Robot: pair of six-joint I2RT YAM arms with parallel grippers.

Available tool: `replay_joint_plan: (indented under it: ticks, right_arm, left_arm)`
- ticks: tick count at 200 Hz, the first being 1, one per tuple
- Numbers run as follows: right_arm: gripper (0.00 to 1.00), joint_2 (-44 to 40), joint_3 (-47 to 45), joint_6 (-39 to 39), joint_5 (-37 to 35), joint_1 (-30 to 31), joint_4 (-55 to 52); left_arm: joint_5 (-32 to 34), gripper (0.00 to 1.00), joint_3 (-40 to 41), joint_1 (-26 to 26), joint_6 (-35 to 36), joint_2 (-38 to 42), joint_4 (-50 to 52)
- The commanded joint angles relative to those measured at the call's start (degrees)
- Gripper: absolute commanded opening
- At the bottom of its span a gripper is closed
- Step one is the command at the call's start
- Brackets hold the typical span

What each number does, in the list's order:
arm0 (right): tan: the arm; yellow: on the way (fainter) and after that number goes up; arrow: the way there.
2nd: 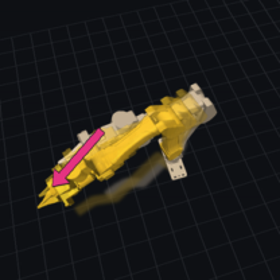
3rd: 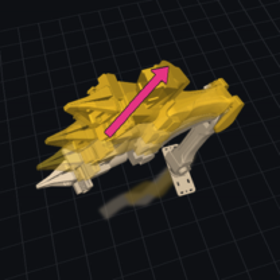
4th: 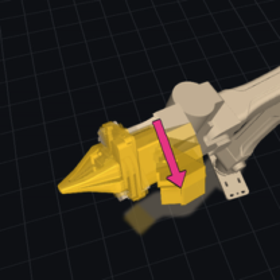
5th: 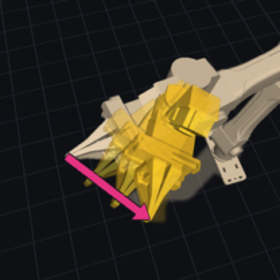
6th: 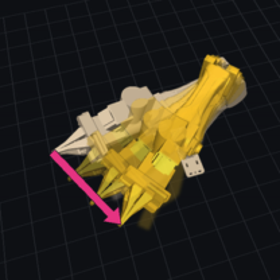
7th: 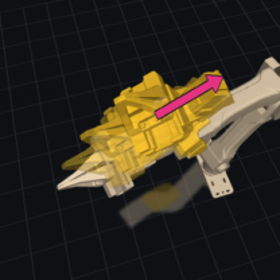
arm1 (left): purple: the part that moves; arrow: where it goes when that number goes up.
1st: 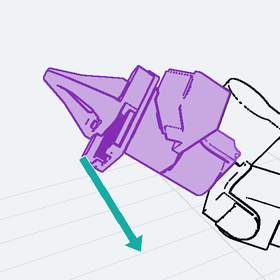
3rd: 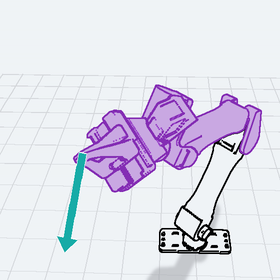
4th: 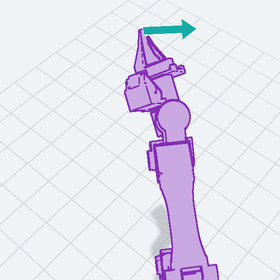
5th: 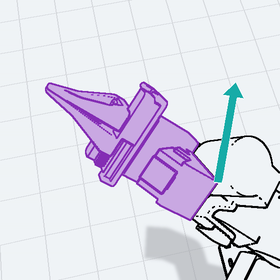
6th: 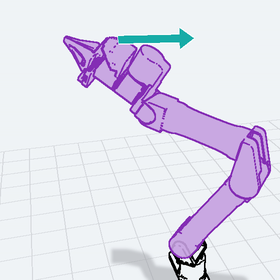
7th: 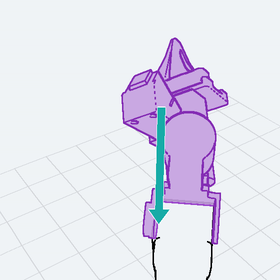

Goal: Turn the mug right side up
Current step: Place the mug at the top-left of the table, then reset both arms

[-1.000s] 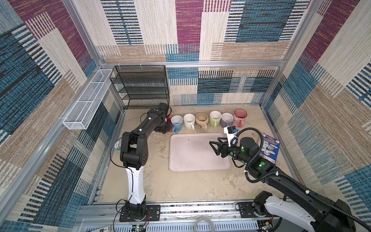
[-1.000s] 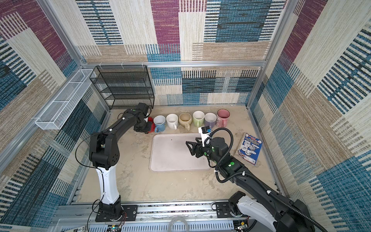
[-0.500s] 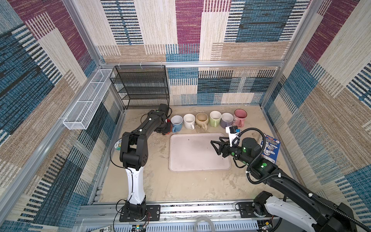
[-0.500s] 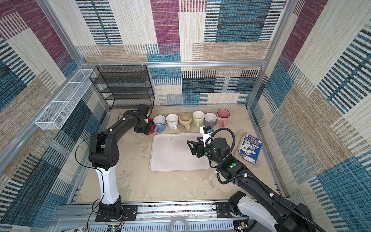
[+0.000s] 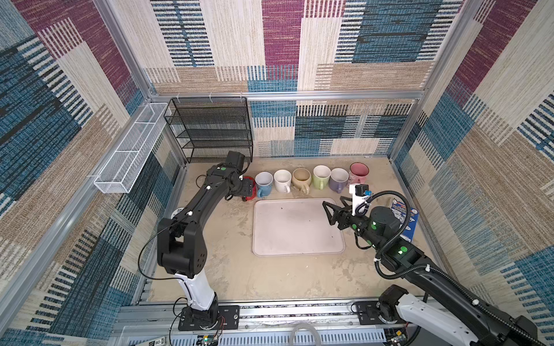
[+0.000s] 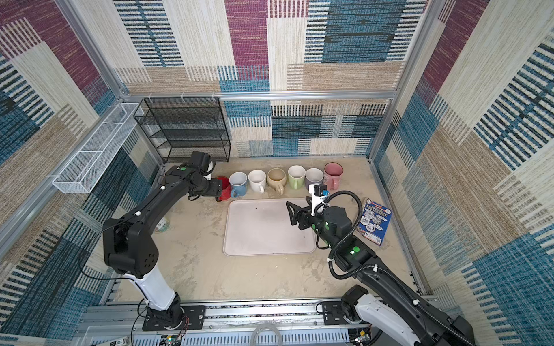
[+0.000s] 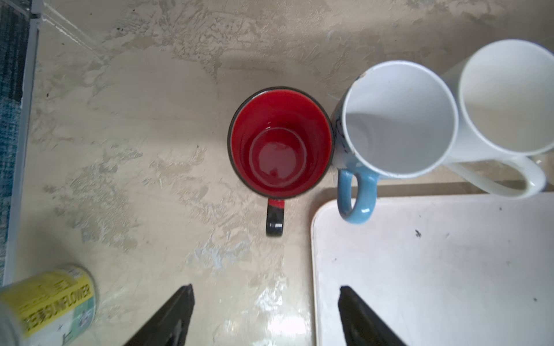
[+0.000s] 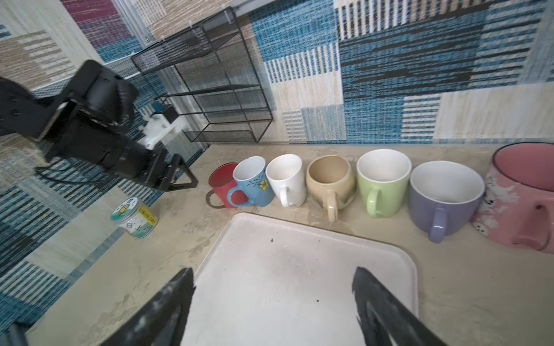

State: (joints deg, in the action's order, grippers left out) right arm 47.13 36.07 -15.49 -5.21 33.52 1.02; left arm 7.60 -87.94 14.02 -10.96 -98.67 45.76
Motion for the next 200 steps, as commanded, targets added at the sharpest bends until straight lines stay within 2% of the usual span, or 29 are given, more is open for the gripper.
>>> replay_joint_plan:
  ticks: [1, 13, 41, 67, 98, 119, 145, 176, 200]
  right_arm:
    - [0.95, -0.27, -0.53, 1.56, -8.76, 0.1, 2.33]
    - [1.0, -0.45, -1.66, 1.95, -11.04, 0.12, 3.51]
    - [1.0, -1.53, -6.99, 4.18, -14.09, 0.17, 9.66]
    - [1.0, -3.3, -12.53, 9.34, -17.35, 0.07, 17.63]
    - [1.0, -2.32, -17.04, 14.91, -26.62, -0.18, 24.26]
    - [1.0, -1.46, -20.15, 15.93, -28.73, -3.08, 29.13]
    - [1.0, 1.24, -22.09, 13.09, -25.07, -9.89, 33.05]
    - [1.0, 7.4, -22.8, 11.35, -20.45, -16.41, 37.27]
    - [1.0, 13.5, -23.48, 12.02, -18.07, -20.35, 41.87]
  left_arm:
    - [1.21, 0.86, 3.91, -0.22, -0.16, 5.22, 0.29]
    - [1.73, 0.88, 7.3, -0.31, -0.2, 9.19, 0.31]
    - [2.79, 0.9, 17.38, -1.11, 0.64, 20.63, -2.79]
    - [2.51, 0.92, 26.02, -2.23, 2.15, 30.75, -8.07]
    - [2.19, 0.93, 34.31, -3.72, 4.87, 35.94, -17.02]
    - [3.24, 0.97, 42.44, -4.24, 6.62, 39.05, -27.85]
    - [2.95, 0.99, 48.4, -6.15, 8.29, 38.05, -37.32]
    - [-2.76, 0.99, 50.44, -10.52, 5.99, 31.8, -45.6]
    - [-1.02, 0.99, 52.46, -10.79, 7.18, 27.25, -54.04]
